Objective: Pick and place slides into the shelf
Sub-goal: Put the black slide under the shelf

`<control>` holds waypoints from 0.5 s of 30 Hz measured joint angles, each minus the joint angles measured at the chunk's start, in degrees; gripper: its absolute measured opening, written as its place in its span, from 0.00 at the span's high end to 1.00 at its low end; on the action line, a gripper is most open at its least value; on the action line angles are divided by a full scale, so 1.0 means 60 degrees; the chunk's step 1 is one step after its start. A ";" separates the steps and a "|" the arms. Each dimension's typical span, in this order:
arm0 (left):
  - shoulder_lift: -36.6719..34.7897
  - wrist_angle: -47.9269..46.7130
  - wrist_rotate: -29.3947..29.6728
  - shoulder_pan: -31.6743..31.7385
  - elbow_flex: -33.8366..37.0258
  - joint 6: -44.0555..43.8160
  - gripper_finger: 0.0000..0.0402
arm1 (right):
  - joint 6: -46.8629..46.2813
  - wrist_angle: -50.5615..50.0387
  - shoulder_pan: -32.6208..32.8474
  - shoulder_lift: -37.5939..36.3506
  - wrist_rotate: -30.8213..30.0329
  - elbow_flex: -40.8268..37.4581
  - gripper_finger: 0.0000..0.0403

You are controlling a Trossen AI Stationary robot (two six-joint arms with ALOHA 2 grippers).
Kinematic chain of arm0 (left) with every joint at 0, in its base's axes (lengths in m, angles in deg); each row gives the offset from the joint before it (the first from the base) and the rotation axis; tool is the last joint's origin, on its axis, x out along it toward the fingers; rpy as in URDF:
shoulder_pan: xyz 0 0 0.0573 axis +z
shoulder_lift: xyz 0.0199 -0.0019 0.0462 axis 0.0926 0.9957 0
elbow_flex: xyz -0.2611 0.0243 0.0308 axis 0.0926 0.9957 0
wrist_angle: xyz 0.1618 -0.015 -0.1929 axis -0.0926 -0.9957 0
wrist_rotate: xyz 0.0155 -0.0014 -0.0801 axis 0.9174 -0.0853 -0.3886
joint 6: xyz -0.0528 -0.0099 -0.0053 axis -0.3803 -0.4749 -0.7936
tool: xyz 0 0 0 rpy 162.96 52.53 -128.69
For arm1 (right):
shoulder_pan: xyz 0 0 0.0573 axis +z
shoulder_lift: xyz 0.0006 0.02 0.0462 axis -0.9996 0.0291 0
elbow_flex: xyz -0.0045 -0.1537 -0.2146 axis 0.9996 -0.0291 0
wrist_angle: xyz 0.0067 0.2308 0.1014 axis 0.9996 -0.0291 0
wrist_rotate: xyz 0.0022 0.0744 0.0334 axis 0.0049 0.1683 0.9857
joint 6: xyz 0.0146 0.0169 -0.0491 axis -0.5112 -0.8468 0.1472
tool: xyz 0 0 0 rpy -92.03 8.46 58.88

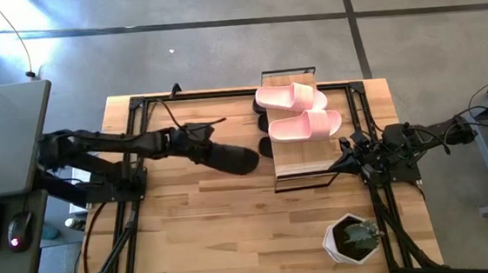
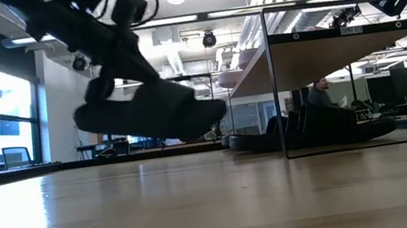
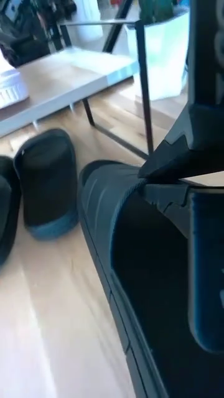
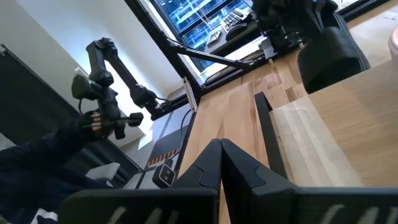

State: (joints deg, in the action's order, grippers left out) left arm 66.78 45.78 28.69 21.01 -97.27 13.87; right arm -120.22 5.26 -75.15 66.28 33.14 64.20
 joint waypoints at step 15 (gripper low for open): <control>0.2883 0.3389 -0.0097 -0.0759 0.0025 -0.1092 1.00 | 0.0051 -0.0023 0.0002 0.0000 0.0084 0.0000 1.00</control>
State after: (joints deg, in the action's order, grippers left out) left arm 84.08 66.11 28.10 16.46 -97.12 7.32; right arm -119.91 5.12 -75.15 66.28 33.64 64.20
